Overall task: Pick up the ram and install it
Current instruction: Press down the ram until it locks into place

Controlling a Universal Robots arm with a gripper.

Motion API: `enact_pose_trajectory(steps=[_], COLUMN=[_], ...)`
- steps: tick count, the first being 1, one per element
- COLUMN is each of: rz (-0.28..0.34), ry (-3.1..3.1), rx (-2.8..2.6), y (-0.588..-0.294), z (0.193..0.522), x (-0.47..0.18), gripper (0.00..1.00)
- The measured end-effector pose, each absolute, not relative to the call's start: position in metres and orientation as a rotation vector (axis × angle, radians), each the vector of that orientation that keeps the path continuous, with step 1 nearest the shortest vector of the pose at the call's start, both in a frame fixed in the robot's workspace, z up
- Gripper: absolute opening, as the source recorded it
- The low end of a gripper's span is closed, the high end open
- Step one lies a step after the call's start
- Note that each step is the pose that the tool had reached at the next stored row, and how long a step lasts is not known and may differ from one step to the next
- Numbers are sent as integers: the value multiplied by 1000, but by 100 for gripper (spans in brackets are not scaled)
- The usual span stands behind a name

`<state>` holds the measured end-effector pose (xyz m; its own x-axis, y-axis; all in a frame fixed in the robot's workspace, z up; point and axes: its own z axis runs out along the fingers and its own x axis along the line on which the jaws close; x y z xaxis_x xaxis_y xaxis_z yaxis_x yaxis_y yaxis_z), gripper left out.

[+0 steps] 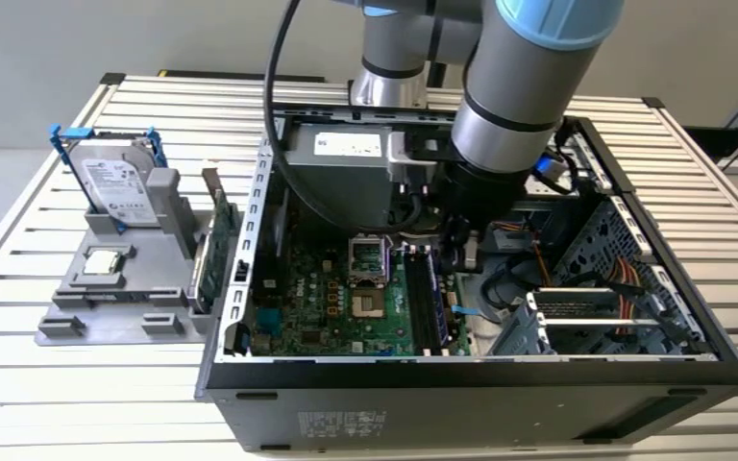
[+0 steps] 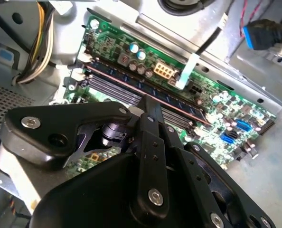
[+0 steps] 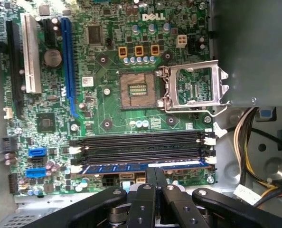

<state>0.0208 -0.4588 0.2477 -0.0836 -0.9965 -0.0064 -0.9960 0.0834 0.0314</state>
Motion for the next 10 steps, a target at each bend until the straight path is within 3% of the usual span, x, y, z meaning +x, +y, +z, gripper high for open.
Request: enact_pose_trajectory(steps=[10], rz=[-41], ry=[-2299], rx=[2118], y=[-457], z=[234], x=[21], gripper=[0])
